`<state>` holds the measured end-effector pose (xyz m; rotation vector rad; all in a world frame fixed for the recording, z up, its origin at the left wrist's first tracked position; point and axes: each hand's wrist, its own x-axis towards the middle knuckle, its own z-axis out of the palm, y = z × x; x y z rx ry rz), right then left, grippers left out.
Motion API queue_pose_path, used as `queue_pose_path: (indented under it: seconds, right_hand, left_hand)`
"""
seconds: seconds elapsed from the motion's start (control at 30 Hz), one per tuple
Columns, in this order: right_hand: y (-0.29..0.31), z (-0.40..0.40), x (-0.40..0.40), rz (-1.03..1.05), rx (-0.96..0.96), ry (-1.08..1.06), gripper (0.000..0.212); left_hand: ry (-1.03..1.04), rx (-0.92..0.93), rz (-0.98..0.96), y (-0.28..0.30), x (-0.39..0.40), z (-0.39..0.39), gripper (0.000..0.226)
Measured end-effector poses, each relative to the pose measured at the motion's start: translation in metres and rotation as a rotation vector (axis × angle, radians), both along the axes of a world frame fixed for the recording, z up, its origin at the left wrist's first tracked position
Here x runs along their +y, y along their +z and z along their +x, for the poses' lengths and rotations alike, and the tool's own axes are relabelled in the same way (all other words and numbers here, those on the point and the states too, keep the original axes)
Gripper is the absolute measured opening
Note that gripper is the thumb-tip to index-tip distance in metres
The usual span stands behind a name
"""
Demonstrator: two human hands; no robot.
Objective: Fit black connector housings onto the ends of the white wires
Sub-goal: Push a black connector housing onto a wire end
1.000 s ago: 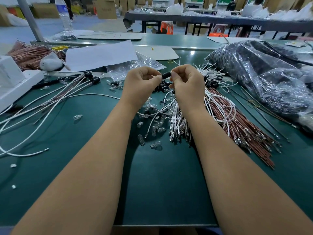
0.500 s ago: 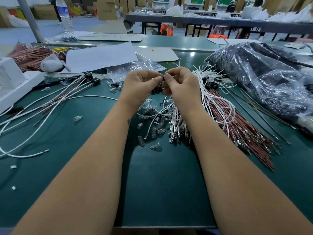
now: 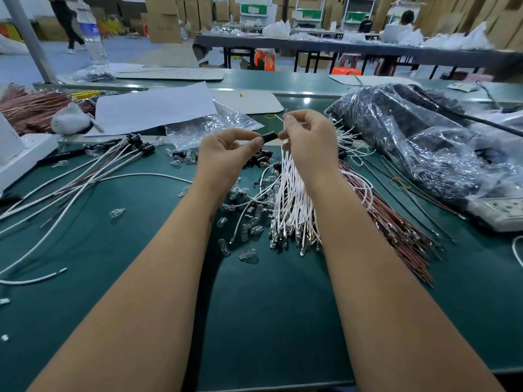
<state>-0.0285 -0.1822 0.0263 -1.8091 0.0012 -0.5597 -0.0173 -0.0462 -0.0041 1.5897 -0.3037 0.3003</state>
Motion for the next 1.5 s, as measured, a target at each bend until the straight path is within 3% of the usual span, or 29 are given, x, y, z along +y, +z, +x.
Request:
queue_pose_path:
  seconds: [0.13,0.2,0.37,0.47,0.53,0.6,0.7,0.77,0.87,0.93,1.0,1.1,1.17,1.3,1.4,1.5]
  right_hand:
    - [0.016,0.003,-0.032,-0.005,-0.039,-0.186,0.017]
    - [0.014,0.005,-0.055,-0.121,0.010,-0.289,0.023]
    - [-0.003,-0.004,-0.107,-0.399,0.410,-0.558,0.033]
    - [-0.017,-0.013,-0.119,-0.463,0.697,-0.587,0.044]
    - [-0.026,-0.017,-0.120,-0.550,0.773,-0.560,0.047]
    - [-0.029,-0.015,-0.120,-0.508,0.686,-0.497,0.051]
    - [-0.023,-0.012,-0.120,-0.062,0.409,-0.401,0.050]
    - [-0.019,-0.011,-0.122,0.091,0.305,-0.457,0.049]
    - [-0.020,-0.009,-0.126,-0.022,0.363,-0.594,0.049]
    - [-0.025,-0.011,-0.126,-0.249,0.551,-0.711,0.044]
    - [-0.028,-0.013,-0.123,-0.464,0.704,-0.693,0.045]
    - [-0.026,-0.007,-0.121,-0.405,0.549,-0.615,0.037]
    - [-0.023,-0.007,-0.121,-0.299,0.446,-0.684,0.032]
    - [-0.030,-0.016,-0.129,-0.454,0.610,-0.782,0.039]
    - [-0.031,-0.020,-0.135,-0.553,0.611,-0.659,0.039]
    - [-0.026,-0.019,-0.133,-0.541,0.564,-0.495,0.020]
  left_hand:
    - [0.008,0.011,0.052,-0.003,-0.005,0.000,0.004]
    - [0.013,0.012,0.084,-0.004,-0.007,0.000,0.006]
    - [0.032,0.021,0.100,-0.004,-0.007,0.001,0.003]
    - [0.030,0.019,0.128,-0.006,-0.007,0.000,0.007]
    - [0.031,0.015,0.141,-0.007,-0.007,0.000,0.008]
    - [0.031,0.015,0.132,-0.007,-0.009,0.001,0.009]
    - [0.029,0.016,0.126,-0.007,-0.009,0.001,0.008]
    - [0.016,0.018,0.122,-0.007,-0.008,0.000,0.005]
    - [0.002,0.025,0.116,-0.007,-0.008,0.002,0.003]
    - [0.001,0.025,0.117,-0.007,-0.008,0.003,0.006]
    - [0.007,0.024,0.122,-0.008,-0.009,0.003,0.007]
    - [0.014,0.020,0.132,-0.008,-0.008,0.006,0.010]
    - [0.013,0.023,0.132,-0.009,-0.007,0.007,0.011]
    - [0.013,0.021,0.138,-0.010,-0.007,0.007,0.009]
    - [0.026,0.012,0.170,-0.010,-0.008,0.008,0.003]
    - [0.030,-0.003,0.194,-0.010,-0.008,0.008,0.002]
